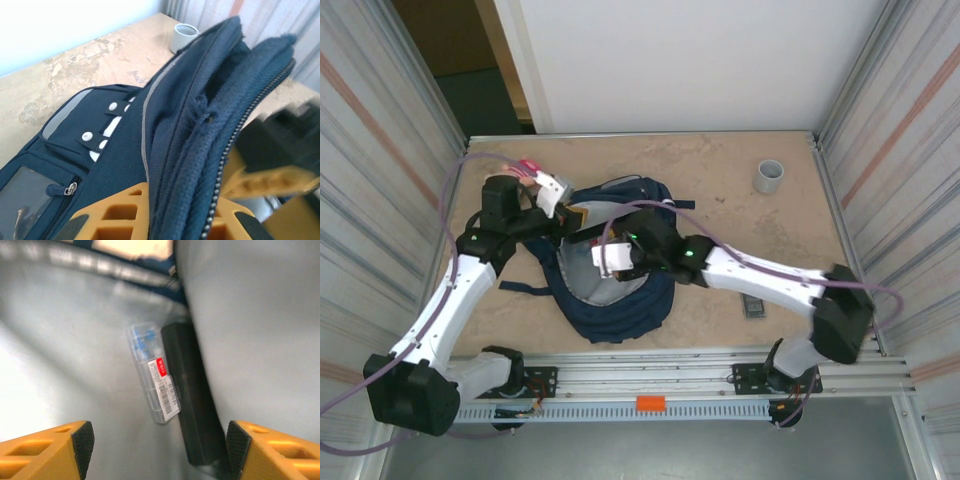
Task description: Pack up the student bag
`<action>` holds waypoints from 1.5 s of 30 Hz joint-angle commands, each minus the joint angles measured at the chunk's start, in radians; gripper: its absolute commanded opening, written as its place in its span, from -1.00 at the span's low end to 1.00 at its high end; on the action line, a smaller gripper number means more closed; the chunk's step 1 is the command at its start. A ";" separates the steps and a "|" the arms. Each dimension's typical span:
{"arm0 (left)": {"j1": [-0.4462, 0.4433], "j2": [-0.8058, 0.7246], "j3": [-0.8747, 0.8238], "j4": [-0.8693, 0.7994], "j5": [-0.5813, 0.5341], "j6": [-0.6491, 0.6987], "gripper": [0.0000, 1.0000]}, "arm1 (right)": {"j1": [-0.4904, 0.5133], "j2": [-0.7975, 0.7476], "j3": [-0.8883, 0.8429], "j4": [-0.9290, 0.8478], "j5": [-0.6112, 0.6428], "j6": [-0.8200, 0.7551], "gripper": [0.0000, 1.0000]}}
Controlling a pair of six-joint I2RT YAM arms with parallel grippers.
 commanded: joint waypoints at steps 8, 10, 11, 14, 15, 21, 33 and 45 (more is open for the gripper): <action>-0.324 -0.076 -0.100 -0.252 -0.112 0.677 -0.73 | -0.128 -0.420 -0.214 0.014 -0.204 0.384 0.45; -0.415 -0.048 -0.132 -0.280 -0.270 0.748 -0.64 | -0.142 -0.449 -0.244 0.002 -0.208 0.404 0.45; -0.457 -0.025 -0.148 -0.298 -0.345 0.777 -0.59 | -0.147 -0.449 -0.258 -0.003 -0.210 0.415 0.45; -0.549 0.049 -0.186 -0.342 -0.495 0.846 -0.39 | -0.151 -0.481 -0.287 -0.027 -0.205 0.434 0.44; -0.573 0.060 -0.198 -0.343 -0.527 0.856 -0.32 | -0.152 -0.481 -0.292 -0.035 -0.204 0.441 0.44; -0.594 0.044 -0.144 -0.368 -0.546 0.760 0.37 | -0.118 -0.460 -0.298 -0.121 -0.176 0.487 0.44; -0.088 -0.421 -0.222 -0.166 -0.089 0.238 0.77 | 0.235 -0.241 -0.237 -0.127 0.026 0.618 0.54; 0.040 -0.404 -0.237 -0.158 -0.028 0.173 0.74 | 0.211 -0.048 -0.222 -0.136 0.125 0.458 -0.47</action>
